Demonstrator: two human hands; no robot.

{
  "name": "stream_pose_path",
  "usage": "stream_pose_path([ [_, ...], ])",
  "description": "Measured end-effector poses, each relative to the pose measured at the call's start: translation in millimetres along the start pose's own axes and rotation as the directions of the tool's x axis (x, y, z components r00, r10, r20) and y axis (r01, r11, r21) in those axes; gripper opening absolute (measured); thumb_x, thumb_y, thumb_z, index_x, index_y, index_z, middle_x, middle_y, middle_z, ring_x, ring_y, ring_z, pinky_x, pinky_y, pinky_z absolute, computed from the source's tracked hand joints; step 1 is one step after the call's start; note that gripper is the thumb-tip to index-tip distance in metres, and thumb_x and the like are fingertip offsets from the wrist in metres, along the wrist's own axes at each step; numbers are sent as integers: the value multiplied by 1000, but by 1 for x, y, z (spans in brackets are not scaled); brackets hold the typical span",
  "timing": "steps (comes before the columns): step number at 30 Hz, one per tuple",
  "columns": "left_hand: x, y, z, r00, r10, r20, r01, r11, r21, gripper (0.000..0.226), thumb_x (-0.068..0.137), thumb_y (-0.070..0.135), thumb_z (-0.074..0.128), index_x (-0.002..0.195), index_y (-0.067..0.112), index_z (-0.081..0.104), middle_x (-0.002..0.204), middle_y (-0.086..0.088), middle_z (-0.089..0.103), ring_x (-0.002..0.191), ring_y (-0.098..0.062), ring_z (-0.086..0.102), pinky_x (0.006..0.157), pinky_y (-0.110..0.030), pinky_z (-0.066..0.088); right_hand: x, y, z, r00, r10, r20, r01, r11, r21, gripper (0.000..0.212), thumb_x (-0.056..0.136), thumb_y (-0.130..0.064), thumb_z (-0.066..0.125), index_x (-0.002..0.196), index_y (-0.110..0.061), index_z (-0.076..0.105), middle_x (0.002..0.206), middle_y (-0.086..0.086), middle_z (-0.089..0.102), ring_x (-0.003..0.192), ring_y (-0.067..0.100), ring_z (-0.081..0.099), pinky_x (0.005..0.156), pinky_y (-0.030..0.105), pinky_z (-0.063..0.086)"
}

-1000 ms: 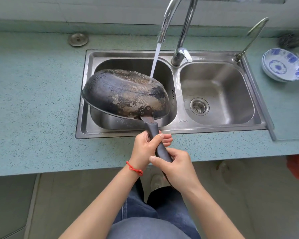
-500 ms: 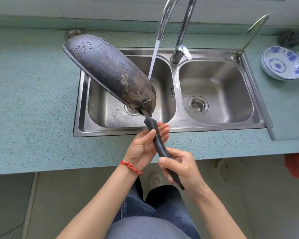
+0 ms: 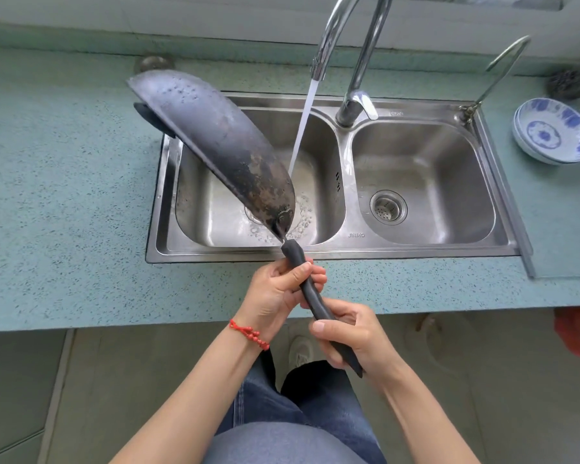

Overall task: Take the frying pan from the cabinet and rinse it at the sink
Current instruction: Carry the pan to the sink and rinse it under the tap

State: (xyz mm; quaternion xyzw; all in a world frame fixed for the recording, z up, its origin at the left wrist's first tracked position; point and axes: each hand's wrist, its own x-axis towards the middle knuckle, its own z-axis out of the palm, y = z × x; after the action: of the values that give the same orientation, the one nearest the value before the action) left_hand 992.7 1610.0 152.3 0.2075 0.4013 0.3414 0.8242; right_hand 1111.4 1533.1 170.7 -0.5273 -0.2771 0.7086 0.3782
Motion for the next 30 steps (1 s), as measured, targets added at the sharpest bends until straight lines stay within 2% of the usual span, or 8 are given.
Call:
stream_pose_path([
  [5,-6,0,-3,994,65,-88,-54,991,121,4,80,10,58,77,8,58,60,3,68,56,-5,62,52,-19,46,2,6,12,992,0,126,-32,969,245,32,64,-16,63,90,1,55,59,9,34,33,8,30,33,13,26],
  [8,-8,-1,-3,997,45,-62,-46,999,-10,15,68,18,64,77,8,58,59,3,66,55,-5,61,51,-17,49,3,5,16,985,-19,170,-38,943,329,24,65,-14,63,81,-3,49,55,4,42,33,5,33,32,12,29],
  [12,-6,-2,-7,999,-53,8,53,956,-288,54,36,26,89,77,3,64,66,-2,69,61,-9,67,56,-18,54,5,6,16,969,-29,245,-76,909,410,34,63,-21,76,73,-8,47,58,-2,49,35,2,37,31,11,31],
  [16,-8,4,-8,995,-93,45,102,927,-361,62,28,19,92,80,2,64,66,-5,69,57,-12,67,40,-15,48,6,4,18,947,-13,320,-138,886,442,19,66,-21,74,79,-12,62,59,-4,50,36,0,40,31,11,31],
  [20,-11,9,-7,1000,-22,-18,18,983,-182,14,63,20,68,68,7,68,62,0,67,55,-6,63,53,-17,53,7,-5,16,952,36,305,-139,936,323,6,72,-12,57,76,-10,60,61,2,51,37,7,41,33,14,32],
  [23,-13,11,-4,999,18,-51,-23,995,-100,12,77,12,52,73,4,60,58,1,67,53,-5,62,53,-16,53,8,-12,11,963,34,267,-74,987,140,11,74,-12,57,76,-2,54,63,9,54,38,14,42,36,18,35],
  [27,-13,11,-2,994,55,-89,-57,998,-13,37,86,7,47,57,9,69,55,1,67,52,-6,62,55,-16,51,8,-18,8,981,15,191,13,990,-143,16,80,-12,48,74,-3,60,54,16,52,39,22,44,42,26,37],
  [30,-12,12,0,987,91,-132,-97,994,-45,23,86,2,47,67,3,61,55,-2,67,52,-8,63,54,-17,53,7,-13,13,994,-33,102,53,978,-201,21,82,-15,47,83,4,56,68,21,55,49,27,44,43,30,37],
])
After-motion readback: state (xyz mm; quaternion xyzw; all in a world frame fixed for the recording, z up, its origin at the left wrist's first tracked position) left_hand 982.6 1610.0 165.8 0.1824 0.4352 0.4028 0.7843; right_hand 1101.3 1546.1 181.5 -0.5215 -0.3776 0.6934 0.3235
